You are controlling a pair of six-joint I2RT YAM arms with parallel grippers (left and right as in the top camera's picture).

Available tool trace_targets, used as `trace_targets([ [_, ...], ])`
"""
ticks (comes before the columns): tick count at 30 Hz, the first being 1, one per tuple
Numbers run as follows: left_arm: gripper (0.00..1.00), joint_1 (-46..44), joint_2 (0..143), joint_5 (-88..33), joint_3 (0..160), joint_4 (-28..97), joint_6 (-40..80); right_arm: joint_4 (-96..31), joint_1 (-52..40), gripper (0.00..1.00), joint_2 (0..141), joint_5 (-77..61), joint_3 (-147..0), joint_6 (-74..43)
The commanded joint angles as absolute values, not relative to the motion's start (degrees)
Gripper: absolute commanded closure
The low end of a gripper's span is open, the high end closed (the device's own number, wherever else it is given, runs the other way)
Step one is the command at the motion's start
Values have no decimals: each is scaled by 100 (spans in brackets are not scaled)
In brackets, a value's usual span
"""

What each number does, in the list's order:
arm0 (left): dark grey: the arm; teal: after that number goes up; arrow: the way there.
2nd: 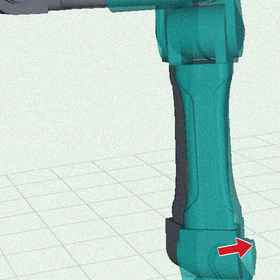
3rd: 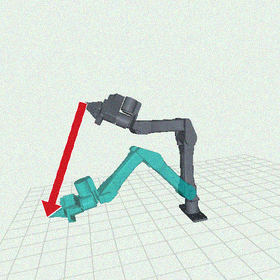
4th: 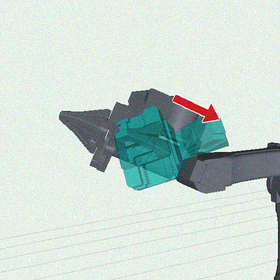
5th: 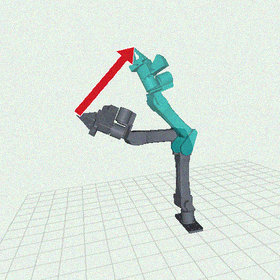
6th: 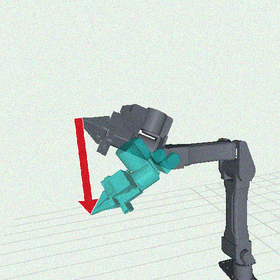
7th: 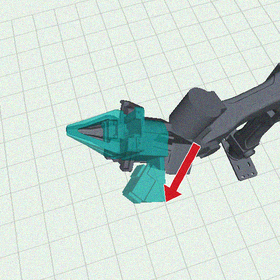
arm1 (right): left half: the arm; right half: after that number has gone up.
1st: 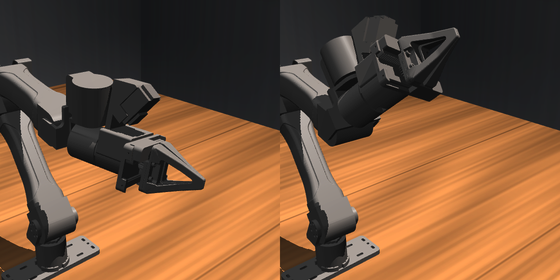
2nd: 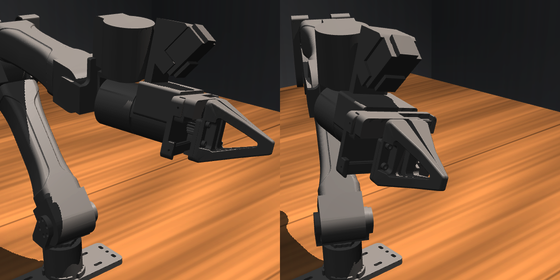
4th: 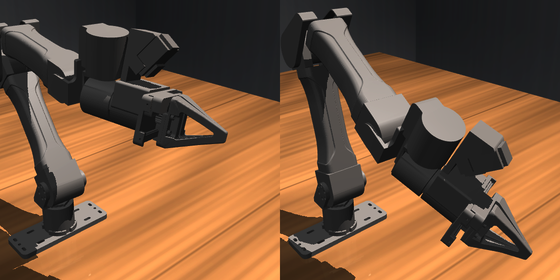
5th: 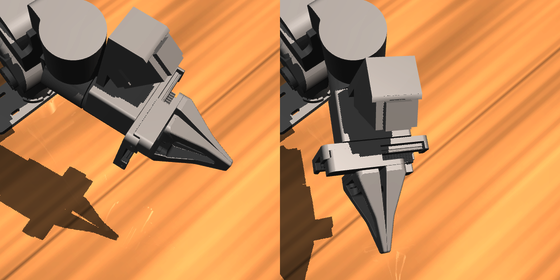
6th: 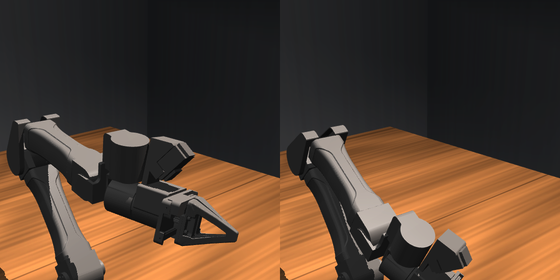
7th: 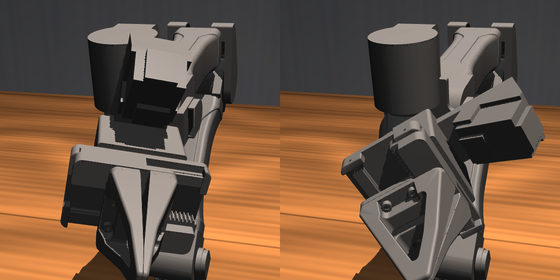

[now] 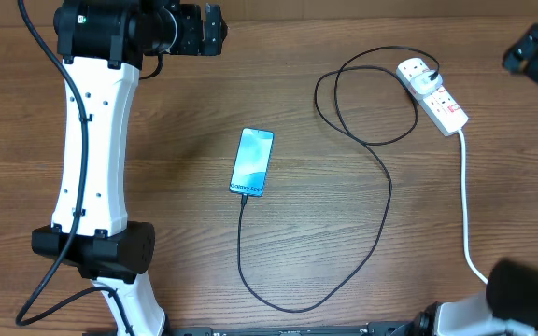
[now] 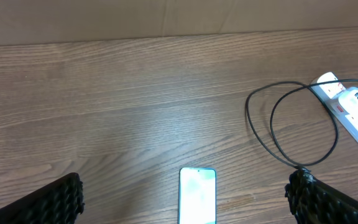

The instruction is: Plug charger to phone and switch on socket

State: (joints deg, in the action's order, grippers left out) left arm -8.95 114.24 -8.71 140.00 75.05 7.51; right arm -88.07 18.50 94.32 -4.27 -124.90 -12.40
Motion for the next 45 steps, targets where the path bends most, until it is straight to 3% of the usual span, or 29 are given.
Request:
trace_targets([
  [1, 0, -902, 11474, -836, 14003, 7498, 729, -9166, 1763, 0, 8796, -899, -12545, -978],
  [4, 0, -902, 11474, -836, 14003, 7498, 729, -9671, 1763, 0, 8197, -998, -12545, -1000],
  [16, 0, -902, 11474, -836, 14003, 7498, 729, -9706, 1763, 0, 6506, -1131, -12527, -1013],
  [23, 0, -902, 11474, -836, 14003, 7496, 729, -9572, 1684, 0, 5902, -1433, -12436, -248],
  [31, 0, -902, 11474, -836, 14003, 7498, 729, -6914, 467, 0, 4762, -596, -10182, -248],
  [41, 0, -902, 11474, -836, 14003, 7498, 729, -2023, 80, 0, 2620, -851, -4842, -183],
  [45, 0, -902, 11474, -838, 14003, 7498, 729, -655, -8, 0, 1756, -976, -3070, -183],
])
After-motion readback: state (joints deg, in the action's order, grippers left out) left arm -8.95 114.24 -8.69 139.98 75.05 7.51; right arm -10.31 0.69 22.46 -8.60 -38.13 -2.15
